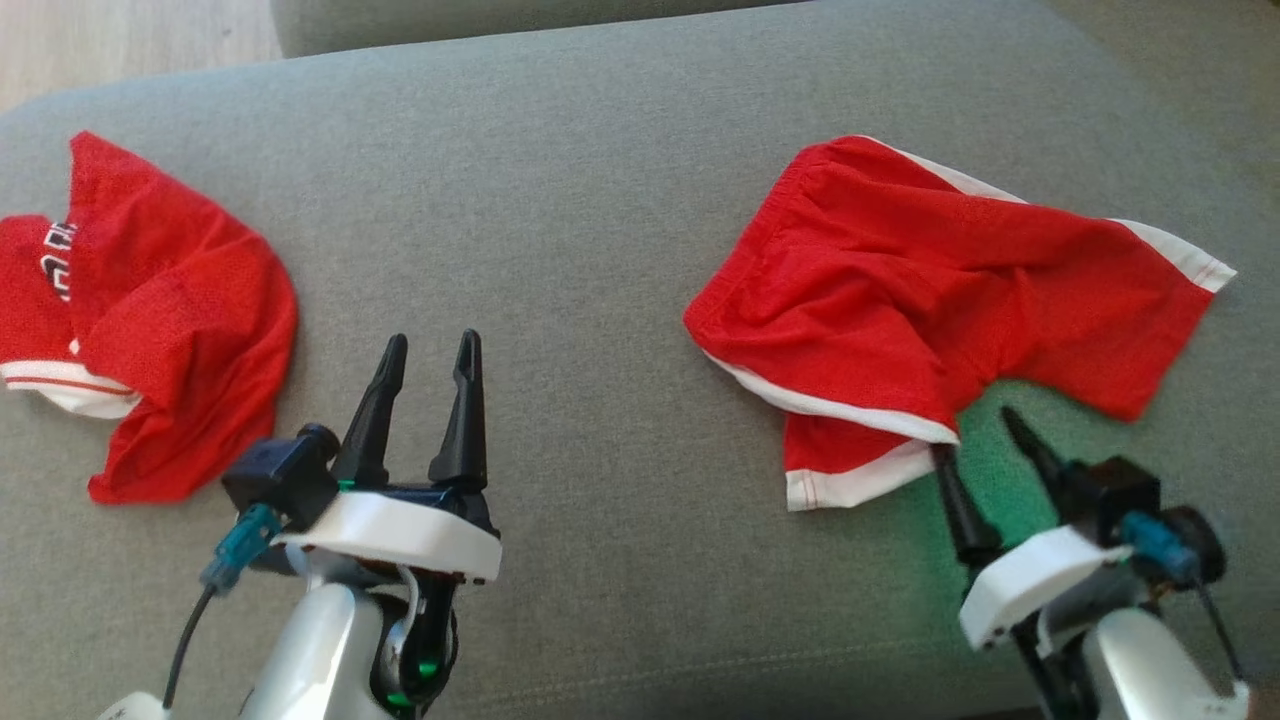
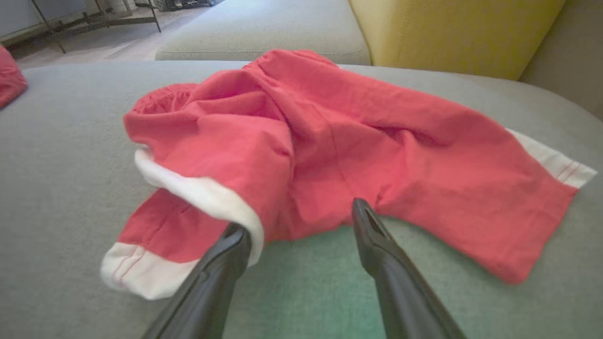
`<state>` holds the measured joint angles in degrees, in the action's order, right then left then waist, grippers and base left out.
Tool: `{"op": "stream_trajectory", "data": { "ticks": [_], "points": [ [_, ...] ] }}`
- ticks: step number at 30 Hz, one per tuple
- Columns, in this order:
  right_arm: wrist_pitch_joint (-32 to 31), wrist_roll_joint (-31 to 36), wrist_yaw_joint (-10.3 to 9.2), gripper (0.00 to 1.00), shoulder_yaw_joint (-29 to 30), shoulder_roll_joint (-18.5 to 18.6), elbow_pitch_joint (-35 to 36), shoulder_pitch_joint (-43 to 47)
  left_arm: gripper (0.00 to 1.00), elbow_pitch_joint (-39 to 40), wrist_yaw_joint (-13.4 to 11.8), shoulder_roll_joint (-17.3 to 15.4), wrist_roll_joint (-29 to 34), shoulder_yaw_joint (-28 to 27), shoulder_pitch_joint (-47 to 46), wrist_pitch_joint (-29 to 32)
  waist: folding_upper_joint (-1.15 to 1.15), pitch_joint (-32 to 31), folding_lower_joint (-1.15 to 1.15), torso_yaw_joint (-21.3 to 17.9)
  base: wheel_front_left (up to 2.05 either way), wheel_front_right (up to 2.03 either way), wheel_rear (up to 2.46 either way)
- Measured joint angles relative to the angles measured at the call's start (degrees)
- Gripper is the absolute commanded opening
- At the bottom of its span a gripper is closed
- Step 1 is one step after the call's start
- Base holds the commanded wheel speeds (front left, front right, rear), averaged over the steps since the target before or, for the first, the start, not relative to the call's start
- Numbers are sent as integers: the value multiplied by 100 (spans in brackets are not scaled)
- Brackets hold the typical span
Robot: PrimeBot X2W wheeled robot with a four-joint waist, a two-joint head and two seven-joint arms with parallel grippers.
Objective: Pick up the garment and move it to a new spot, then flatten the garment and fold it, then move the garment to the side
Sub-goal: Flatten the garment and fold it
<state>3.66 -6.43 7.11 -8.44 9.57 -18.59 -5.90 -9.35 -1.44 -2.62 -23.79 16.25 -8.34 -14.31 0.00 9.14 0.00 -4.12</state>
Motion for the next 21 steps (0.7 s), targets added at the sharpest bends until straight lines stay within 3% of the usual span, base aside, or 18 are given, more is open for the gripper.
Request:
{"op": "stream_trajectory", "data": {
  "ticks": [11, 21],
  "points": [
    [-29, -1112, 0, 100, -993, 111, 368, 362, 100, -4, 14, 0, 1, -16, 2, 0, 0, 38, 0, -95, 0, 0, 0],
    [-369, -1913, 0, 100, -1635, 166, 11, 324, 100, -11, 44, 0, 1, -7, -5, 0, 0, 80, 0, 75, 0, 0, 0]
  ]
}}
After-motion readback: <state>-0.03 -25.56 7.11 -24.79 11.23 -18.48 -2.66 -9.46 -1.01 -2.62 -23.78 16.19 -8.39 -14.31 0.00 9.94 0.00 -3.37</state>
